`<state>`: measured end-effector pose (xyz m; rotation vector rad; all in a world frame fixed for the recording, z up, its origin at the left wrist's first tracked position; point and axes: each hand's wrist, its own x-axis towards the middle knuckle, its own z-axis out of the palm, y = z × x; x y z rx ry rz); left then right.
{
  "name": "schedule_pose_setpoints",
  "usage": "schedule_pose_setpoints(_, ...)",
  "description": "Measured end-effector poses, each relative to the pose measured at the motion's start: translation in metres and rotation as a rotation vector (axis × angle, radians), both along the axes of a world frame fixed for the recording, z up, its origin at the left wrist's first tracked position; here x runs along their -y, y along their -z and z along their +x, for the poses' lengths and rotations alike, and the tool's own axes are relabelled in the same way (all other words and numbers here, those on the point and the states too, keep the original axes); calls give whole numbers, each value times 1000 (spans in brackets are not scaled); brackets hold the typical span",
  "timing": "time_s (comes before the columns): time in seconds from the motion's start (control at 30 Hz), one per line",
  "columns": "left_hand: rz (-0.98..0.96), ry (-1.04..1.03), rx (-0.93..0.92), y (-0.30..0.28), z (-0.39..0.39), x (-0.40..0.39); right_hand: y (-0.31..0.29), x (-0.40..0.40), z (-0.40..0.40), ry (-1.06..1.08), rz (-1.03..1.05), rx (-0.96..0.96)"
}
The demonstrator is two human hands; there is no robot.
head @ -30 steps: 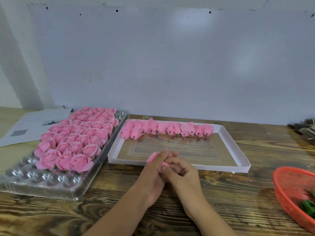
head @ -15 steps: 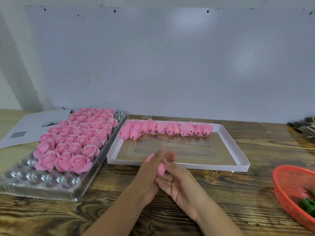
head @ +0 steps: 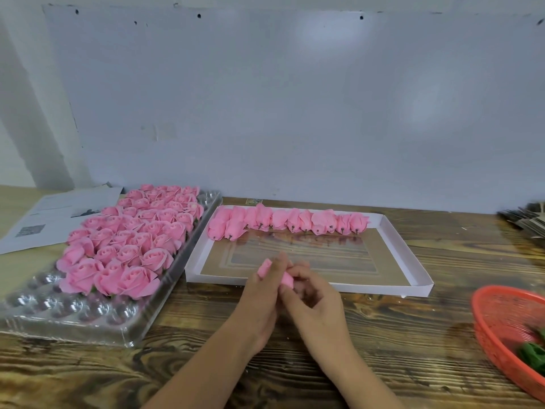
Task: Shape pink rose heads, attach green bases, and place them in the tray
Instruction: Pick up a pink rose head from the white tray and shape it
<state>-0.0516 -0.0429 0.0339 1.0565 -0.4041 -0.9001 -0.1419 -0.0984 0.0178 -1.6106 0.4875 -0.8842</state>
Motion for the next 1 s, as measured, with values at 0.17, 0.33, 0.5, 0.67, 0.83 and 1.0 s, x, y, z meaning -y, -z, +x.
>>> schedule_pose_setpoints(0.17, 80, -151, 458, 3, 5, -3, -8, 1, -2, -140, 309, 38)
schedule_pose_setpoints(0.33, 71, -275, 763, 6, 11, -4, -2, 6, 0, -274, 489, 16)
schedule_pose_setpoints(0.5, 105, -279, 930, 13, 15, -4, -4, 9, 1, -320, 672, -13)
schedule_pose_setpoints(0.67, 104, -351, 1123, 19, 17, -5, -5, 11, -2, -324, 746, -29)
schedule_pose_setpoints(0.83, 187, -379, 990, 23, 18, -1, -10, 3, -3, -150, 223, -179)
schedule_pose_setpoints(1.0, 217, -374, 938, 25, 17, 1, -8, 2, -3, -134, 254, -136)
